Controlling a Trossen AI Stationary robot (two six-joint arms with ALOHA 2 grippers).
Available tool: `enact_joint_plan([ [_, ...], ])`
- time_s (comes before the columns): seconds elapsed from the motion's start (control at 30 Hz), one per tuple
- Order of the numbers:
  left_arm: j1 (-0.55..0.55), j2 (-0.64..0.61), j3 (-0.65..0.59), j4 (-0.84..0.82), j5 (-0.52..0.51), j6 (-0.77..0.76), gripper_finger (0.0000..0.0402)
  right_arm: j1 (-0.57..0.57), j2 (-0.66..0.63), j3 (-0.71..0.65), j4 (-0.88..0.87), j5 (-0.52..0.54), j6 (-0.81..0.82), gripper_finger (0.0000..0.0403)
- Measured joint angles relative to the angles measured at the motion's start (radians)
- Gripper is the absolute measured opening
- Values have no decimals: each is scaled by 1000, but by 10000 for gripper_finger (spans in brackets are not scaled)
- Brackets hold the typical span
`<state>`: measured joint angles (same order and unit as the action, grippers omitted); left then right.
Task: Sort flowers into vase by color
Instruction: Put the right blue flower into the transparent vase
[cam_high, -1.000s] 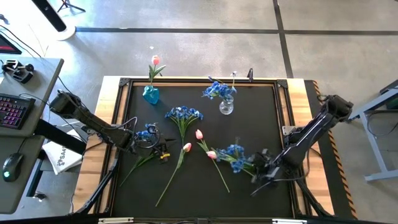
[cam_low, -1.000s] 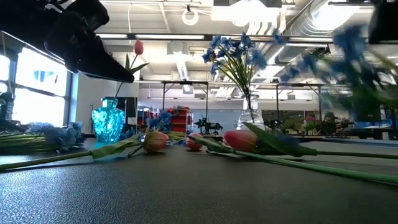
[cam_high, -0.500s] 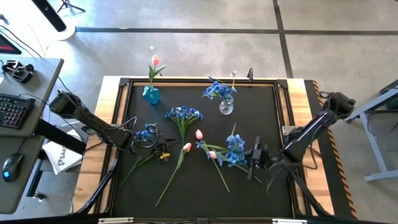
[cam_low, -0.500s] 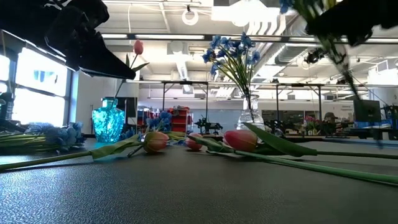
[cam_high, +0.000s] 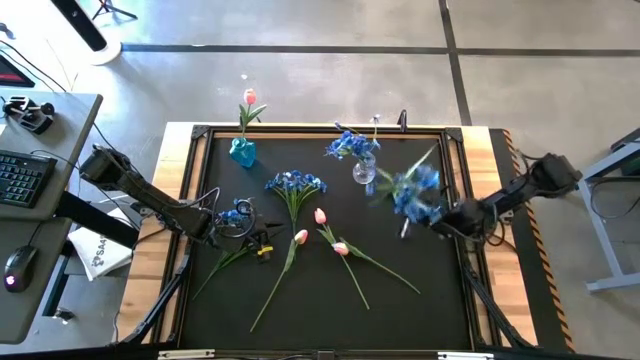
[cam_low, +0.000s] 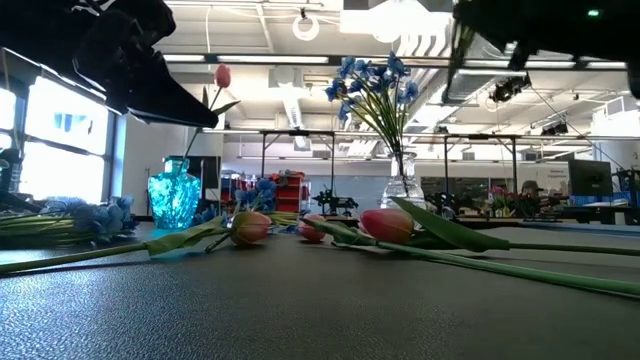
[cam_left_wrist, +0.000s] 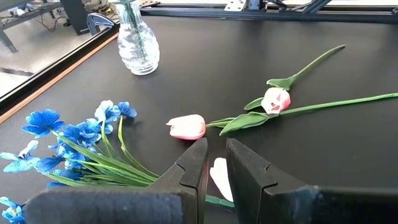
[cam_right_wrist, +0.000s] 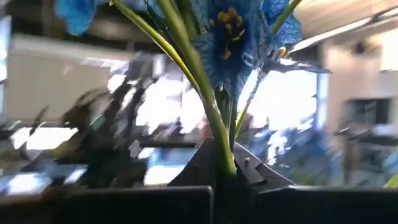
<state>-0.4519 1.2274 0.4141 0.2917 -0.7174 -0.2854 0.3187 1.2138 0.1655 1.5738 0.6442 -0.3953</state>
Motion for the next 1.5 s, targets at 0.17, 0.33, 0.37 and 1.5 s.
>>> enact_joint_plan([
  [0.17,0,0,0,7,0,-5,44,-176,3,79,-4,-95,-49,0],
  [0.33,0,0,0,5,17,-18,44,-343,3,109,-28,-91,8,0],
  [0.37,0,0,0,5,18,-18,44,-375,3,109,-44,-93,44,0],
  [1.5,0,0,0,6,18,-18,44,-609,3,109,-441,-241,390,0],
])
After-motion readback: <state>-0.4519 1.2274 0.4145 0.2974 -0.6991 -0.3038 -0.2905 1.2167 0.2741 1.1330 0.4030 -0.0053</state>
